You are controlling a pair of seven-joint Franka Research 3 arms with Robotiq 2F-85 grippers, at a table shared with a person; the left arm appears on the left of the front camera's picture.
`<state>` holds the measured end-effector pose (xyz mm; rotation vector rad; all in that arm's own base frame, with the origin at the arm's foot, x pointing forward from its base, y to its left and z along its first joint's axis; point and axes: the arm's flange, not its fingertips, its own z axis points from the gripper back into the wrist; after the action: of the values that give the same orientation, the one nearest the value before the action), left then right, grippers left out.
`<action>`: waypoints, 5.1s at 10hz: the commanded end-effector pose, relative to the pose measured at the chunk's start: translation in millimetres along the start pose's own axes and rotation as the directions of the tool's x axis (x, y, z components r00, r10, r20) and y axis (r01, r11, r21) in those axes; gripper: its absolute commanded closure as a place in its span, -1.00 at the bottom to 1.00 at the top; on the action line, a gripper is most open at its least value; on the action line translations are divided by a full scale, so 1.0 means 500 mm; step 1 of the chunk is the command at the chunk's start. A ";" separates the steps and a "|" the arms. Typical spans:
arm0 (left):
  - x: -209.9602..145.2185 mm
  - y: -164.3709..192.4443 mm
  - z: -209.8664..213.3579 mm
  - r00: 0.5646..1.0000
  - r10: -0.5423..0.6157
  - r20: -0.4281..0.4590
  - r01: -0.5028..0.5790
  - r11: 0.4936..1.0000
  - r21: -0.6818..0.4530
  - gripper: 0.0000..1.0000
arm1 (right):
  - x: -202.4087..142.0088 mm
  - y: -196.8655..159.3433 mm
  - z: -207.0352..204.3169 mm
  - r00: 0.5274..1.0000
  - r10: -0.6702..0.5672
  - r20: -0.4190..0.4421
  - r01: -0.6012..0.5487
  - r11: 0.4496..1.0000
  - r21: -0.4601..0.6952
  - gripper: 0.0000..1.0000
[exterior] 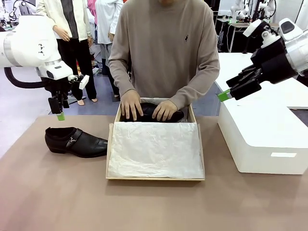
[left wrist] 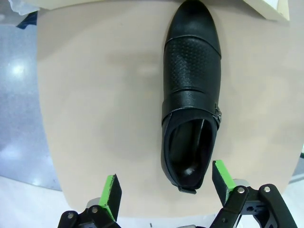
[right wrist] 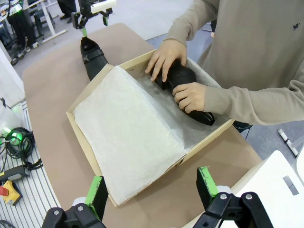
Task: Pack the shoes into the box.
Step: Place the other shoe of the Shoes into the Shoes Box.
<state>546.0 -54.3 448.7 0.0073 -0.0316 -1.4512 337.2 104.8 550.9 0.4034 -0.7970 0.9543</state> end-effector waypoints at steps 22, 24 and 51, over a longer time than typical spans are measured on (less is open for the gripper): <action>-0.054 0.027 -0.164 1.000 -0.028 0.011 0.028 0.998 -0.053 -1.00 | 0.000 -0.003 -0.002 1.000 0.003 0.015 -0.003 1.000 0.014 -1.00; -0.053 0.024 -0.183 1.000 -0.026 0.003 0.026 0.997 -0.076 -1.00 | 0.000 -0.003 -0.002 1.000 0.003 0.015 -0.003 1.000 0.014 -1.00; -0.103 0.070 -0.037 0.984 0.176 -0.033 -0.179 0.975 -0.135 1.00 | 0.000 -0.003 -0.002 1.000 0.003 0.015 -0.003 1.000 0.014 -1.00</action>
<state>568.7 1.5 415.8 -0.0835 0.0691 -1.3374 337.1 104.8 550.9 0.4035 -0.7970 0.9543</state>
